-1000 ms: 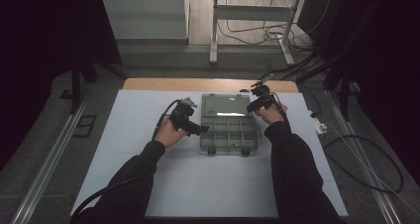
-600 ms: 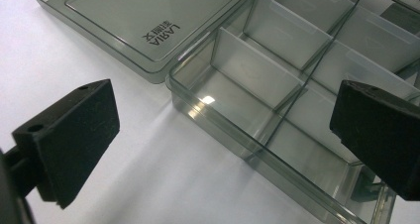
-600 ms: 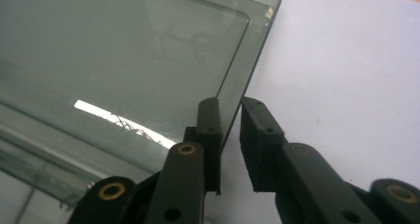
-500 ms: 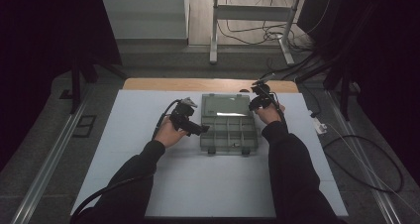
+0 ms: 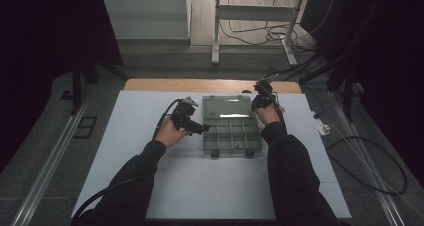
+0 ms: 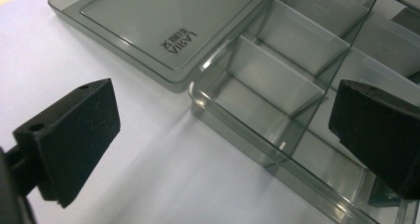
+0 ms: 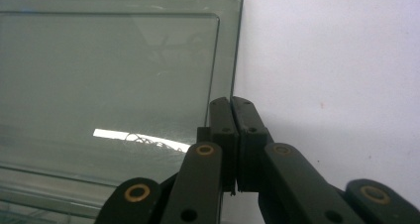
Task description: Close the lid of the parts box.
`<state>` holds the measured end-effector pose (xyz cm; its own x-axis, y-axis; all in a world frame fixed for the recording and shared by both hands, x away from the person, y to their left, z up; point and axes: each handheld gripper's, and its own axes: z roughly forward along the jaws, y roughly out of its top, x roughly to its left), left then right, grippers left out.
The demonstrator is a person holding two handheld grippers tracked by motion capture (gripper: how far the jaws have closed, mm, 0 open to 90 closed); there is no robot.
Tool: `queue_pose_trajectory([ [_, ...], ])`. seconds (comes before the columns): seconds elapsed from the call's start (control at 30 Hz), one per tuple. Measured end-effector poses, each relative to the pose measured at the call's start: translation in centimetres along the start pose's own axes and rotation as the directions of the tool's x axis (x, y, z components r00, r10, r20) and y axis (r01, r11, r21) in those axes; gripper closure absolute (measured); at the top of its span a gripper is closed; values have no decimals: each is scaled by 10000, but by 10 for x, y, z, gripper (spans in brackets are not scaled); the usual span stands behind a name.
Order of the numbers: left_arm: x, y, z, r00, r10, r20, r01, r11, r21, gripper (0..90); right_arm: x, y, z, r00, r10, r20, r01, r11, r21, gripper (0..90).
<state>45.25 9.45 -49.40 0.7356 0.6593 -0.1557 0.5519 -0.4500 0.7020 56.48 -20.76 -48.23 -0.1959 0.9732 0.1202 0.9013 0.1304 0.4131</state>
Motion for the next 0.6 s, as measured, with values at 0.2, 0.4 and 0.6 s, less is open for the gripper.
queue_pose_trajectory([
  [0.2, 8, 4, -3, 9997, -156, -183, 154, 9998, -109, 53, 0, -2, -3, 9999, 129, 9, -129, 9996, -253, 884],
  [0.4, 20, 9, -5, 9979, -463, -458, 454, 9988, -209, 434, 0, -6, -11, 10000, 47, -40, -50, 9970, -773, 883],
  [0.6, 31, 18, 6, 9959, -746, -514, 741, 9972, -115, 769, -2, -11, -19, 9998, -78, -183, 55, 9924, -1233, 882],
])
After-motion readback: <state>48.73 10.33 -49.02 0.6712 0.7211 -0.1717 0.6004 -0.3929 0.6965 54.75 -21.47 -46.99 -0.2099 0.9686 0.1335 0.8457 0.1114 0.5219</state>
